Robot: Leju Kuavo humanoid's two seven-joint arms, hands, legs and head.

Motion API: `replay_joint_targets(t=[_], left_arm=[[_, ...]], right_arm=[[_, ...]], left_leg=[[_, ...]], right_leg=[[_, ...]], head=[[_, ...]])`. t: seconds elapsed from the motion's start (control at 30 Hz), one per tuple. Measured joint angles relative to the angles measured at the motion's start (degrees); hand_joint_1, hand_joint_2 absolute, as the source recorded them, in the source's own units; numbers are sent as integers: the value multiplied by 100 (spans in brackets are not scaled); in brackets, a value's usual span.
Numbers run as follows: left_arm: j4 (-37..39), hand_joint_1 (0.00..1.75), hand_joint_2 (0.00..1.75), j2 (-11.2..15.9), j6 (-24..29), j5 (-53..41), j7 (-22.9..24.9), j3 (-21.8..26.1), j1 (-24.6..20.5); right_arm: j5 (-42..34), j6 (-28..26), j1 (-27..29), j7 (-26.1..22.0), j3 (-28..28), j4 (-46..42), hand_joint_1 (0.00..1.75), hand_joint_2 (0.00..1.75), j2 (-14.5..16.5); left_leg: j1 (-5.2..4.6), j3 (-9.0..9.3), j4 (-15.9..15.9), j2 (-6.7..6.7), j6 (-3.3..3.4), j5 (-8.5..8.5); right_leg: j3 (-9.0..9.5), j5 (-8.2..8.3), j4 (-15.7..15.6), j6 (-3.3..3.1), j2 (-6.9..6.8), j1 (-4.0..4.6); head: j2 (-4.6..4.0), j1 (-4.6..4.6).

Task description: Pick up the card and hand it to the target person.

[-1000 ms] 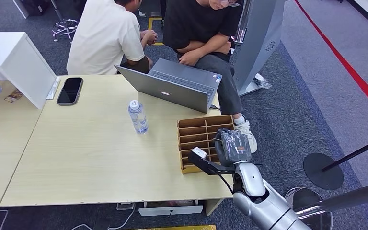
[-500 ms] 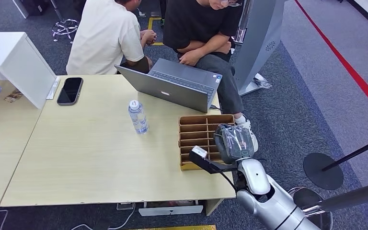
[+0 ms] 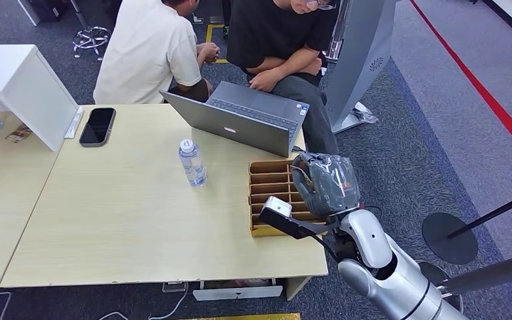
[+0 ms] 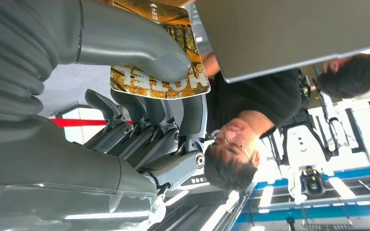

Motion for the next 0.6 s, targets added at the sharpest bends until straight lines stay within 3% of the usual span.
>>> replay_joint_targets(t=[0.6], left_arm=[[0, 0, 0, -1, -9, -39, 13, 1, -2]], right_arm=[[-38, 70, -93, -18, -2, -178, 164, 175, -57]], left_leg=[[0, -1, 0, 0, 0, 0]], right_leg=[[0, 0, 0, 0, 0, 0]], head=[[0, 0]])
